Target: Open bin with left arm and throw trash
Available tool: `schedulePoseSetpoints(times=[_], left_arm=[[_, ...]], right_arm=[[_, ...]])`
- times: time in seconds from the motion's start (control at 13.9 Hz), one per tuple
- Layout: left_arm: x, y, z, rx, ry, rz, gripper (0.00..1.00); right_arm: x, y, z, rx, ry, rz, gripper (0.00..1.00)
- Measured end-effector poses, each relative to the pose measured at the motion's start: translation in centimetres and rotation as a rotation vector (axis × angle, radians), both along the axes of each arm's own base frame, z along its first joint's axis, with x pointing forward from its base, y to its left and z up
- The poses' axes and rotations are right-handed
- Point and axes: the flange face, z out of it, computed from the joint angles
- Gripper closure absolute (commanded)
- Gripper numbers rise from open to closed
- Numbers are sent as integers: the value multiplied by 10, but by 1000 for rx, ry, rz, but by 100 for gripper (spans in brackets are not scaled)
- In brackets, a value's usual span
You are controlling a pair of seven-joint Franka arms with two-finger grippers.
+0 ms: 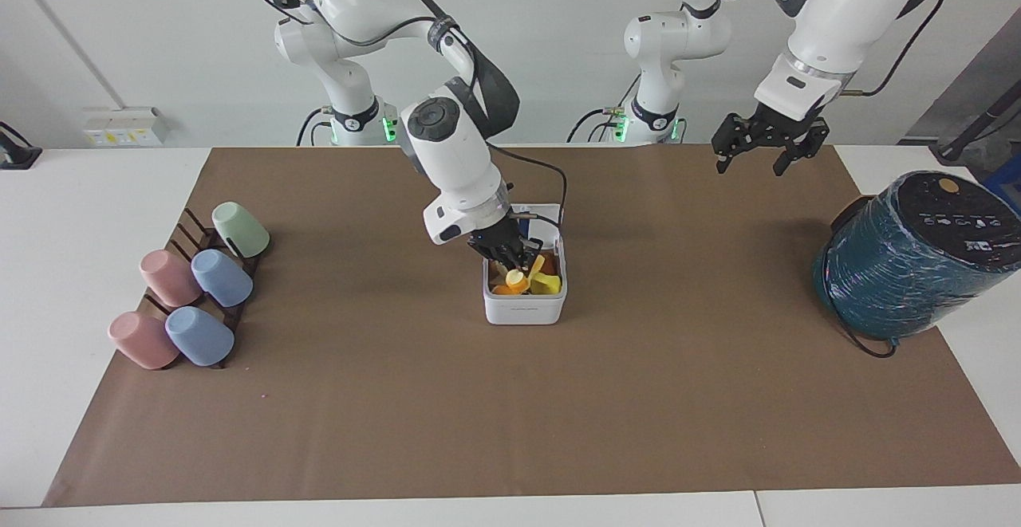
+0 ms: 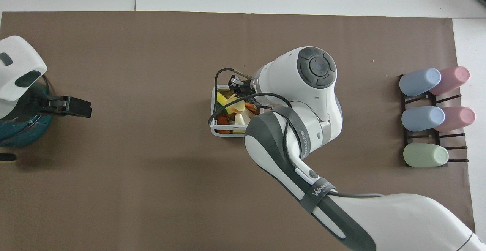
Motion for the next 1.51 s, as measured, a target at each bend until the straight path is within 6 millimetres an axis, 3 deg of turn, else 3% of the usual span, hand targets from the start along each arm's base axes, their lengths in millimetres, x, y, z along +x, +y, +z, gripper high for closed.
schedulePoseSetpoints(times=[0.14,0.22,0.29,0.65,1.22,1.51], left_arm=[[0,9,12,16,-6,12,0],[-1,14,19,18,-8,19,0],[-1,18,23,19,-10,27,0],[-1,59,25,19,6,71,0],[-2,56,26,20,11,63,0],[-2,70,26,19,13,74,0]], right_arm=[[-2,-1,-6,-6,11,2,29],[-3,-1,-7,-7,13,2,5],[-3,-1,-7,-8,14,2,0],[-4,-1,-4,-10,17,4,0],[-10,-11,37,-73,-36,36,0],[-5,-14,33,-99,-95,45,0]])
